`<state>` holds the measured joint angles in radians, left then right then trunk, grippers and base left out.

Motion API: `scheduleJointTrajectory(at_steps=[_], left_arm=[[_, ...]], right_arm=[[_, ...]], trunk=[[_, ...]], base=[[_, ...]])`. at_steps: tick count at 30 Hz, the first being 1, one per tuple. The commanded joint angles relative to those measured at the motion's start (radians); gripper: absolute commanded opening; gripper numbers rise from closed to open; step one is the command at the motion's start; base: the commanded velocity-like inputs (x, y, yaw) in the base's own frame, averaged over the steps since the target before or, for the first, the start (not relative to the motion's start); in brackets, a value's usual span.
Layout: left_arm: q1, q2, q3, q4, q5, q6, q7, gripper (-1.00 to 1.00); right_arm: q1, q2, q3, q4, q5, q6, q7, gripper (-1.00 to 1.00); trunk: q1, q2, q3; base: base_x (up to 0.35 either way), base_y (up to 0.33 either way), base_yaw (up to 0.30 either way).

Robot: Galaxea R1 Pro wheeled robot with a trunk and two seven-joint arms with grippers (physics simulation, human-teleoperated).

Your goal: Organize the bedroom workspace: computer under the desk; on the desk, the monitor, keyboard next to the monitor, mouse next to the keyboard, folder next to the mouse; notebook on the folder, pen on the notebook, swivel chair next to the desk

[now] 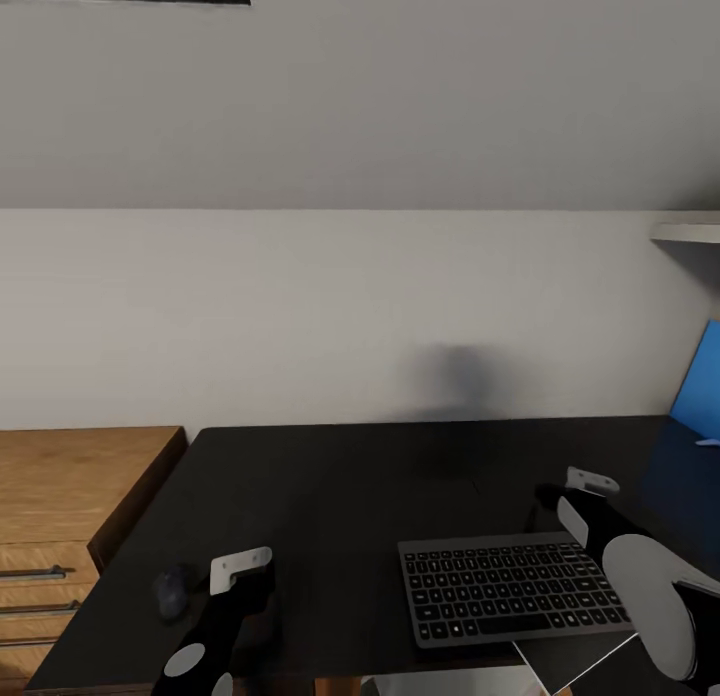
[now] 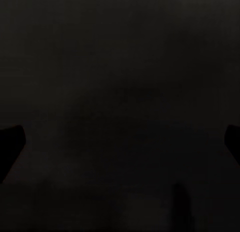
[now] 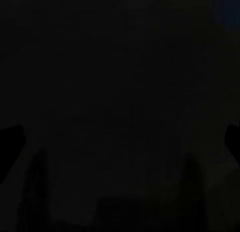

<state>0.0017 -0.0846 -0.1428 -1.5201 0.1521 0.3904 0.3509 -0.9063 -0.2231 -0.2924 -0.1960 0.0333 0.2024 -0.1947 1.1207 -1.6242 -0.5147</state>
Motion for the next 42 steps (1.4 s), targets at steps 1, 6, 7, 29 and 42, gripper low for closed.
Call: scheduleJointTrajectory(at_steps=[1, 6, 7, 29, 42], left_arm=[[0.000, 0.000, -0.001, -0.002, 0.010, 0.003, 0.008, 1.00], [0.000, 0.001, -0.001, -0.002, 0.010, 0.004, 0.008, 1.00], [0.000, 0.002, -0.001, 0.000, 0.010, 0.004, 0.008, 1.00], [0.000, 0.024, -0.001, 0.014, 0.012, 0.004, 0.008, 1.00], [0.000, 0.024, -0.001, 0.014, 0.012, 0.004, 0.008, 1.00]], right_arm=[[0.000, 0.000, -0.002, -0.002, 0.003, 0.013, -0.002, 1.00], [0.000, -0.004, -0.001, -0.002, 0.003, 0.048, -0.003, 1.00], [0.000, -0.005, -0.001, -0.002, 0.003, 0.077, -0.003, 1.00], [0.000, -0.022, 0.000, 0.000, 0.005, 0.108, -0.003, 1.00], [0.000, -0.022, 0.001, 0.000, 0.005, 0.107, -0.018, 1.00]], trunk=[[0.000, -0.001, -0.001], [0.000, -0.001, -0.001], [0.000, -0.001, -0.001], [0.000, -0.001, -0.001], [0.000, -0.001, -0.001]], base=[[0.000, 0.000, 0.000], [0.000, 0.000, 0.000], [0.000, 0.000, 0.000], [-0.105, 0.000, 0.000], [-0.122, 0.001, 0.000]])
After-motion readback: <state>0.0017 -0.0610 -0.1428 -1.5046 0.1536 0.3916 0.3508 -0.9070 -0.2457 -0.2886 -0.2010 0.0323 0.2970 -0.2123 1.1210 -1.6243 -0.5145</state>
